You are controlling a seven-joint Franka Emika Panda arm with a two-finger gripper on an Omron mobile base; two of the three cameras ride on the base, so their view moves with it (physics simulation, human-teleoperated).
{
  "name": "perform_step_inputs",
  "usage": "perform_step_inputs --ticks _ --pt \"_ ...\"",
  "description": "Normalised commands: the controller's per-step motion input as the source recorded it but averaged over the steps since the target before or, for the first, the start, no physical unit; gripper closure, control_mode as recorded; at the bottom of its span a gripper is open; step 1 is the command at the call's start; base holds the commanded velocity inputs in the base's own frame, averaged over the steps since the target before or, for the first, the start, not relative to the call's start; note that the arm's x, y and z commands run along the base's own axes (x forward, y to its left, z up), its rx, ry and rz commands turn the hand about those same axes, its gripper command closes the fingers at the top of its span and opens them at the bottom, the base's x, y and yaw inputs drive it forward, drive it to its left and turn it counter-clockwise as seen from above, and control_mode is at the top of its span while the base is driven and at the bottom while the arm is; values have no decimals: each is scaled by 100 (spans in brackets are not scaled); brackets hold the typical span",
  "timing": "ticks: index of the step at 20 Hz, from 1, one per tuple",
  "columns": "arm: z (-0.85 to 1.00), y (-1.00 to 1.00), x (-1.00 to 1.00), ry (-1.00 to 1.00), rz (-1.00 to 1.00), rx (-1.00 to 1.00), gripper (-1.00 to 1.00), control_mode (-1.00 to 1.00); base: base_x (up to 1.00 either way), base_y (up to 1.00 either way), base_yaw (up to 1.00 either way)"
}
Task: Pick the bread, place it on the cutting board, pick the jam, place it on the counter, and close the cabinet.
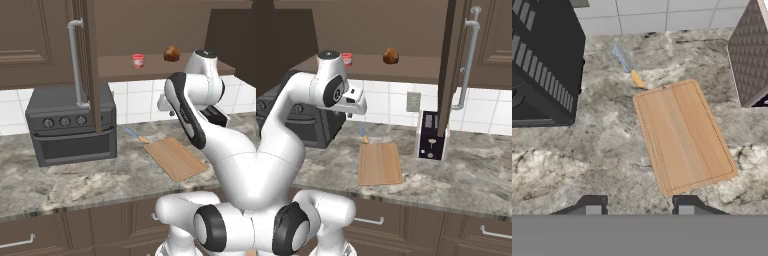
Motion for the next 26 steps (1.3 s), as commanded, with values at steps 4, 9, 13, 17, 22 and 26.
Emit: perform_step_inputs --ticks 4,9,13,17,22,26 --pt "1 0 -4 -4 0 0 -100 -100 0 0 0" --pt "3 -2 -29 -12 0 0 -100 -100 0 0 0" --pt "4 -6 -30 -15 0 0 -100 -100 0 0 0" --pt "8 -5 -25 -19 0 0 -100 -100 0 0 0" --pt "13 -5 -17 -19 0 0 -100 -100 0 0 0" --pt "23 -7 -8 -9 0 0 -100 -100 0 0 0"
